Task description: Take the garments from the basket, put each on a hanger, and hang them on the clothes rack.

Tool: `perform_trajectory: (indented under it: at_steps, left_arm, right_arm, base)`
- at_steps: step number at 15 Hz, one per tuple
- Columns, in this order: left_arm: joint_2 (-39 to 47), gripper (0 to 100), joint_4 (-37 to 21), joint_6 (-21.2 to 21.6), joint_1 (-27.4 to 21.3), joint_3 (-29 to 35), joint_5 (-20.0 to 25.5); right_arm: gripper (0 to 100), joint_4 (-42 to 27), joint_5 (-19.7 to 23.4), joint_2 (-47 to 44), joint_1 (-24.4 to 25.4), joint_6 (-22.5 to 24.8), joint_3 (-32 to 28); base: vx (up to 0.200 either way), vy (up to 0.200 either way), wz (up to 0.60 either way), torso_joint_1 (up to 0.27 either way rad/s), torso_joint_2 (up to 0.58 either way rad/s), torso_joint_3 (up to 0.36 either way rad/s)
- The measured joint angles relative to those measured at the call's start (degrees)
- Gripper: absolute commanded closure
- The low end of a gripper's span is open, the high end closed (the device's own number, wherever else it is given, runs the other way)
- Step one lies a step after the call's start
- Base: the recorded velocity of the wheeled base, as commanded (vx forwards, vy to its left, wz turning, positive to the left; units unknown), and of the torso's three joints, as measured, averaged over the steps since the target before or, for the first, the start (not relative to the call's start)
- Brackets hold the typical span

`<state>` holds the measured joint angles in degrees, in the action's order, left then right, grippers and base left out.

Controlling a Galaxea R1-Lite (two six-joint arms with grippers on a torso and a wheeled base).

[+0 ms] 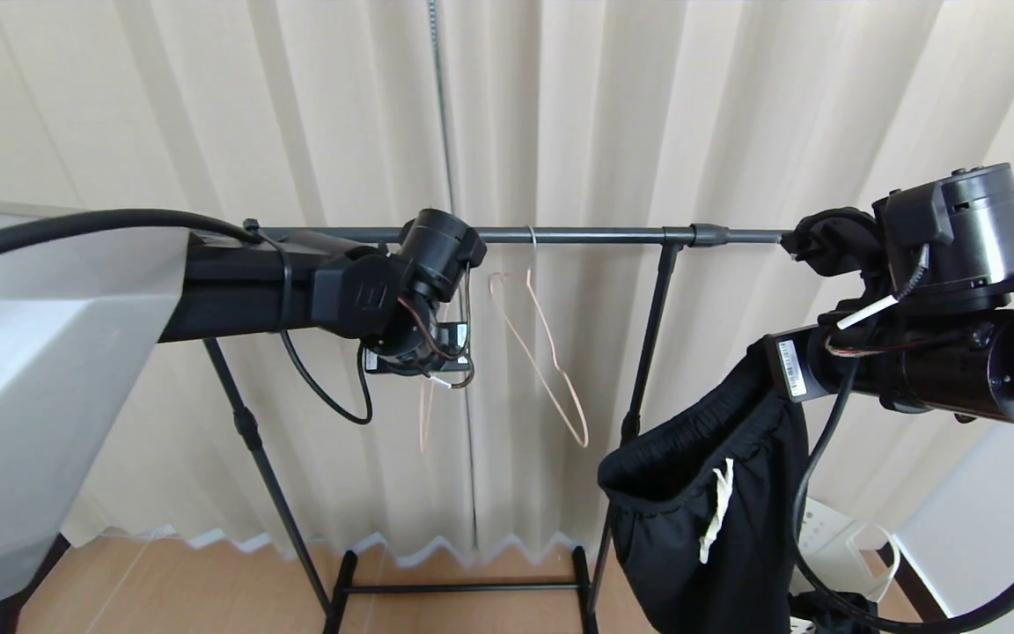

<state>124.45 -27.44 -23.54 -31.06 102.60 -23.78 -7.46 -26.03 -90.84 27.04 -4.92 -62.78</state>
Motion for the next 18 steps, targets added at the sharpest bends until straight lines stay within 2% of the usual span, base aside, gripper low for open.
perform_trajectory:
  at_steps: [4,6,11,14,18]
  left_arm:
    - [-5.71,100,3.04,1.60,-1.12,-6.64,0.99]
    - [-9.08,100,5.03,2.46,-1.79,-12.13,1.15]
    - [-21.09,100,17.70,8.68,-2.84,-34.77,3.10]
    - [-29.96,100,26.82,13.69,-2.95,-48.60,7.01]
    - [-41.02,100,40.13,20.92,-1.77,-65.66,16.53]
  right_arm:
    - [100,0.00,0.00,0.09,0.00,-0.02,0.00]
    - [100,0.00,0.02,0.18,0.00,-0.02,0.00]
    - [100,-0.20,0.02,1.38,1.60,0.00,0.68]
    - [100,-0.20,0.00,1.76,2.72,0.02,0.93]
    - [100,-0.17,0.00,1.90,2.95,0.02,1.10]
  base:
    - [0.000,0.000,0.00,0.000,0.00,0.000]
    - [0.000,0.000,0.00,0.000,0.00,0.000]
    - [0.000,0.000,0.00,0.000,0.00,0.000]
    - [0.000,0.000,0.00,0.000,0.00,0.000]
    - [0.000,0.000,0.00,0.000,0.00,0.000]
